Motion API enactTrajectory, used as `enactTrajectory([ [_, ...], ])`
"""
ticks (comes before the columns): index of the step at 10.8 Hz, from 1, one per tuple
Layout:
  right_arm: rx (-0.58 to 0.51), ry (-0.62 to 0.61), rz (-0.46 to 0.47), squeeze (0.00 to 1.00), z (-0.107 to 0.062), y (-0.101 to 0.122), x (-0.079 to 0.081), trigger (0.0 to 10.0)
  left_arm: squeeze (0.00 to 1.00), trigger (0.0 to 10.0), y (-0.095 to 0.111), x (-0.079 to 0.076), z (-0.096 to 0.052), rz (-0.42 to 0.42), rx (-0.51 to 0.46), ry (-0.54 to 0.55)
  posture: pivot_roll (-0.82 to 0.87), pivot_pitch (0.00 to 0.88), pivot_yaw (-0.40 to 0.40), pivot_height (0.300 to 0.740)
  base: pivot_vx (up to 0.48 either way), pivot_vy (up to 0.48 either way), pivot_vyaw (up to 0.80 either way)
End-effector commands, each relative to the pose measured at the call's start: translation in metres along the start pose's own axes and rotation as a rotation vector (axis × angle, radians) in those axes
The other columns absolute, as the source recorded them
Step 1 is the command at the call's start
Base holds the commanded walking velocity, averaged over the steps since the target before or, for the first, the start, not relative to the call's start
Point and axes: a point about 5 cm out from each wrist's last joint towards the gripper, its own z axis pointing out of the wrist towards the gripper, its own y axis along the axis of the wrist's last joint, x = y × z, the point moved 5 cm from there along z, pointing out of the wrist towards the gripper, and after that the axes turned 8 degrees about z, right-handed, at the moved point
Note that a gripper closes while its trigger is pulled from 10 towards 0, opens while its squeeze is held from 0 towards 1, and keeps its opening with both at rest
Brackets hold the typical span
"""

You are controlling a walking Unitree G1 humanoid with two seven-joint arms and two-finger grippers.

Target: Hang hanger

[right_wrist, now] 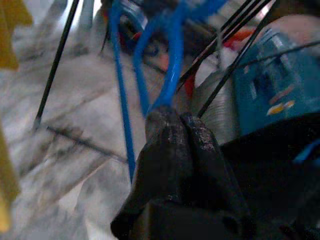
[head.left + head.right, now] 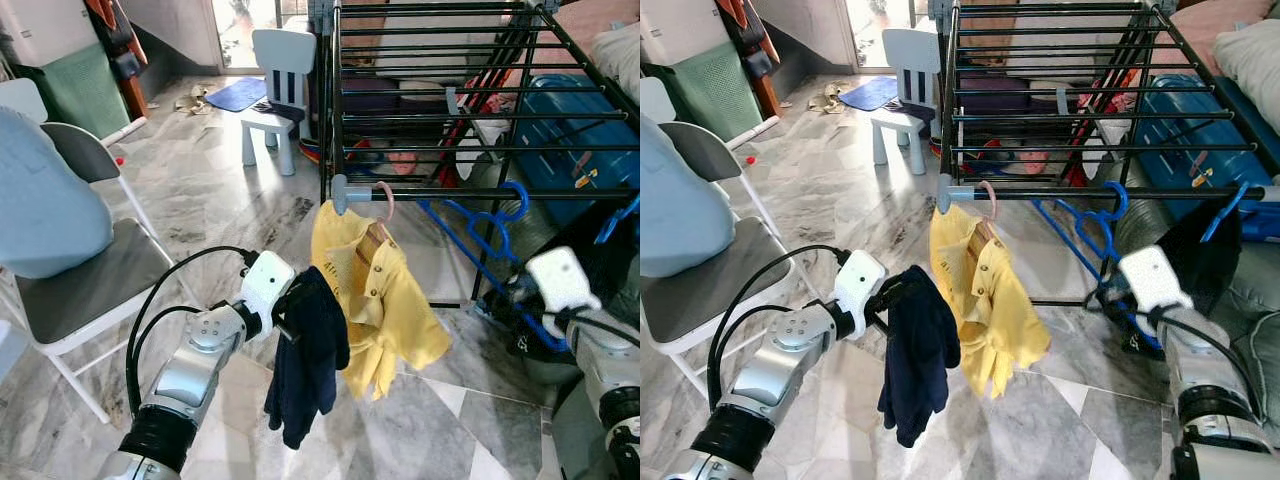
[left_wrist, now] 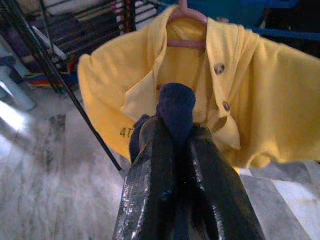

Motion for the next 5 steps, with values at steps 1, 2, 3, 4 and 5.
enactTrajectory([
  [1, -0.064, -0.003, 0.012, 0.0, -0.001, 0.009, 0.004, 0.0, 0.0, 10.0, 0.011, 0.01, 0.001, 0.022, -0.04, 0.056, 0.09, 0.0, 0.031, 0.74, 0.0, 0.0, 0.0],
  [2, -0.09, 0.0, 0.019, 0.0, -0.004, 0.012, 0.007, 0.0, 0.0, 10.0, 0.012, 0.01, 0.001, 0.019, -0.044, 0.064, 0.09, 0.0, 0.028, 0.74, 0.0, 0.0, 0.0],
  [3, -0.135, 0.007, 0.036, 0.0, -0.01, 0.018, 0.014, 0.0, 0.0, 10.0, 0.012, 0.007, 0.003, 0.015, -0.046, 0.071, 0.07, 0.0, 0.023, 0.74, 0.0, 0.0, 0.0],
  [4, -0.157, 0.038, 0.037, 0.0, -0.019, 0.02, 0.026, 1.1, 0.0, 10.0, 0.011, 0.001, 0.006, 0.01, -0.045, 0.066, 0.06, 0.0, 0.02, 0.74, 0.0, 0.0, 0.0],
  [5, -0.147, 0.058, 0.02, 0.0, -0.023, 0.018, 0.029, 0.8, 0.0, 10.0, 0.011, -0.001, 0.009, 0.004, -0.047, 0.065, 0.04, 0.0, 0.018, 0.74, 0.0, 0.0, 0.0],
])
